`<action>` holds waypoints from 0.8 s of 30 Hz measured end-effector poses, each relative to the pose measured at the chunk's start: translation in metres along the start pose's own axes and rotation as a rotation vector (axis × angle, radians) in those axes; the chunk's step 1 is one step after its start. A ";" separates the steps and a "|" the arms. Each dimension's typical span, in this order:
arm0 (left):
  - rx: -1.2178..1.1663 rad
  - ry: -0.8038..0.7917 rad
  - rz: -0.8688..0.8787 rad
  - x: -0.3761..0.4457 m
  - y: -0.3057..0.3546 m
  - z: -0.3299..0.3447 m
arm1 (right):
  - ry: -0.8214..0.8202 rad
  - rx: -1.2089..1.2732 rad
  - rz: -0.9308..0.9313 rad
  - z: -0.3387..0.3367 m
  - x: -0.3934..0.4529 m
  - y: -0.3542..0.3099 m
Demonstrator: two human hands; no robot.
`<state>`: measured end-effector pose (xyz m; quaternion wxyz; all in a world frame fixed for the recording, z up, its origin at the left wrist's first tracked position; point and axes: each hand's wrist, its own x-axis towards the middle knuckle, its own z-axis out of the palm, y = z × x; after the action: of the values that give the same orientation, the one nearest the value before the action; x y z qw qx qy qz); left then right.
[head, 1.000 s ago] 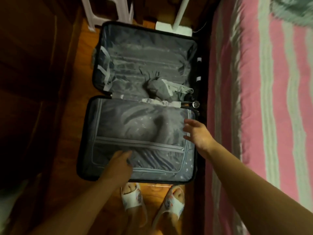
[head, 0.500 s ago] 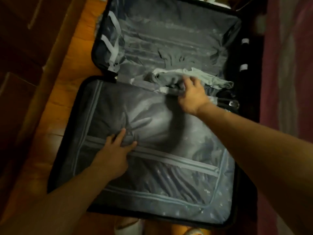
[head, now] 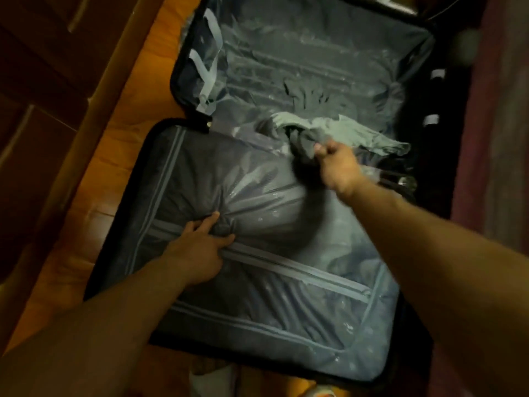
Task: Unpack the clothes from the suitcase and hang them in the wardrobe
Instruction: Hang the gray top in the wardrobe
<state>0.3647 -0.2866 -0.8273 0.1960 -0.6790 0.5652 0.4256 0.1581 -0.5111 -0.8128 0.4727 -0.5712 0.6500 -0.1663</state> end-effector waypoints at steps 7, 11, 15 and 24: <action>-0.433 0.133 -0.052 -0.150 0.098 -0.051 | -0.034 -0.055 0.053 -0.100 -0.278 -0.028; -0.666 0.010 -0.003 -0.296 0.162 -0.084 | 0.054 0.203 0.098 -0.206 -0.396 -0.114; -0.814 -0.002 0.154 -0.416 0.234 -0.149 | 0.135 0.484 0.131 -0.307 -0.468 -0.223; -0.619 0.439 0.852 -0.555 0.396 -0.329 | 0.475 0.657 -0.079 -0.439 -0.569 -0.346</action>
<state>0.1121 -0.3116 -0.1143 -0.3232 -0.4897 0.6654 0.4616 -0.0491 -0.2424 -0.0908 0.4601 -0.3599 0.6309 -0.5106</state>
